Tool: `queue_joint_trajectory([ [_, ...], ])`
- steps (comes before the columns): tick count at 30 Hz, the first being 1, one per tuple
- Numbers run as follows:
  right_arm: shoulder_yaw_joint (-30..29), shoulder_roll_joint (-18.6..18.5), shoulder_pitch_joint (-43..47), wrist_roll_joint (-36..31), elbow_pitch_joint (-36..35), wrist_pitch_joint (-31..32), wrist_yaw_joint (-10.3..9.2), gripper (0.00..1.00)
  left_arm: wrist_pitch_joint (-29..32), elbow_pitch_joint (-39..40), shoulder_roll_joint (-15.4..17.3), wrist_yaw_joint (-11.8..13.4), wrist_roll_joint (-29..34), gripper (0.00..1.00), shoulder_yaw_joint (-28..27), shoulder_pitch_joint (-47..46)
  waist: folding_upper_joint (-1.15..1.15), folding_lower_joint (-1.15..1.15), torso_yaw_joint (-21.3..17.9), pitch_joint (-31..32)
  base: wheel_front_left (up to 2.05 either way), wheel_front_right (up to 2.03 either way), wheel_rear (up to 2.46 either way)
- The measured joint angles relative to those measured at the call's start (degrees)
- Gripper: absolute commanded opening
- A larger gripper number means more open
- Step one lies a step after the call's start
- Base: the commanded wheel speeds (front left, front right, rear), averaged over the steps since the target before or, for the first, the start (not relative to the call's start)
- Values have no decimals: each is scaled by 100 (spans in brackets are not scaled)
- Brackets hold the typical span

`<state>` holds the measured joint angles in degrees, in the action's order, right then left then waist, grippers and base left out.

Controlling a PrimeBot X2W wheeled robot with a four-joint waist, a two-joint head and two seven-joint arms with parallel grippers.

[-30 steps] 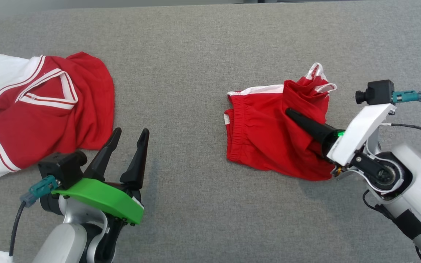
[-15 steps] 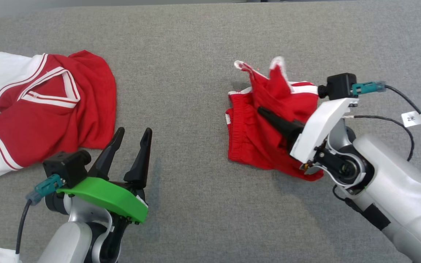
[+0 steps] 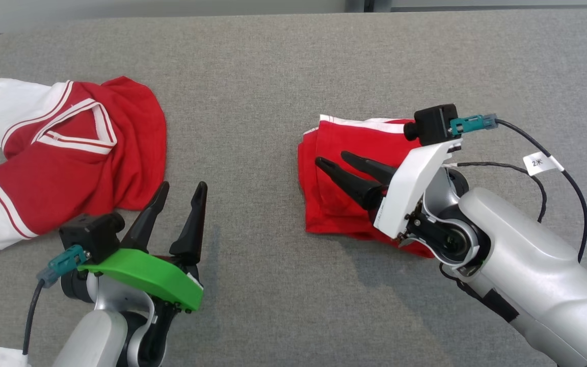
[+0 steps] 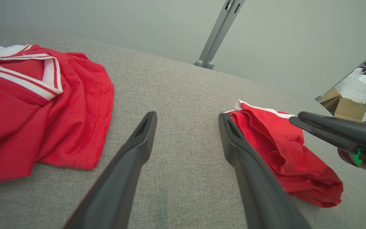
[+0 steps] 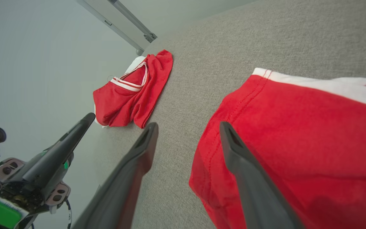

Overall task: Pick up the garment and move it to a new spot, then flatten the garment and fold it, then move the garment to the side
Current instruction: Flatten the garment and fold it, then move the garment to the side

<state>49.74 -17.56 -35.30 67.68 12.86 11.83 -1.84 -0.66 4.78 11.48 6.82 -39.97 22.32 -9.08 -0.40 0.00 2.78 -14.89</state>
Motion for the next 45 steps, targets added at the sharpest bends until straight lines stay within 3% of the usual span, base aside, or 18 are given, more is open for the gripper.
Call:
queue_joint_trajectory([
  [5, -171, -278, 20, -131, -388, -301, 112, 100, -68, -33, 21, 0, 0, 100, -136, 18, 0, 0, -40, 148, 0, 0, 0],
  [9, -627, -947, 279, -152, -216, -522, -220, 100, -75, 36, 22, 1, 0, 100, -153, 69, 0, 0, -114, 183, 0, 0, 0],
  [13, -937, -1497, 852, 13, 154, -642, -288, 100, -90, 93, 21, 1, 33, 100, -37, 69, 0, 0, -91, 165, 0, 0, 0],
  [19, -998, -1338, 1523, 626, 249, -649, -263, 100, -143, 104, 21, 1, 144, 100, -4, 71, 0, 0, 3, 158, 0, 0, 0],
  [23, -1047, -1146, 1616, 877, 246, -650, -120, 100, -149, 110, 21, 1, 149, 100, -8, 74, 0, 0, 70, 141, 0, 0, 0],
  [31, -1147, -996, 1550, 953, 378, -709, -42, 100, -191, 119, -19, 0, 151, 100, 54, 76, 0, 0, 222, 86, 0, 0, 0],
  [32, -1145, -987, 1530, 950, 405, -709, -22, 47, -191, 116, -32, 0, 151, 100, 59, 76, 0, 0, 248, 80, 0, 0, 0],
  [33, -1128, -979, 1501, 949, 434, -700, -16, 40, -191, 111, -45, 0, 151, 100, 59, 76, 0, 0, 275, 74, 0, 0, 0],
  [34, -1074, -983, 1468, 948, 456, -648, 30, 0, -193, 100, -60, 0, 151, 100, 58, 75, 0, 0, 302, 70, 0, 0, 0],
  [37, -786, -1098, 1376, 715, 435, -457, 189, 0, -200, 57, -118, 0, 151, 100, 59, 74, 0, 0, 381, 72, 0, 0, 0],
  [45, -442, -1918, 390, -289, 101, -14, 368, 0, -346, -32, -111, 0, 140, 100, -109, 89, 0, 0, 387, 135, 0, 0, 0],
])
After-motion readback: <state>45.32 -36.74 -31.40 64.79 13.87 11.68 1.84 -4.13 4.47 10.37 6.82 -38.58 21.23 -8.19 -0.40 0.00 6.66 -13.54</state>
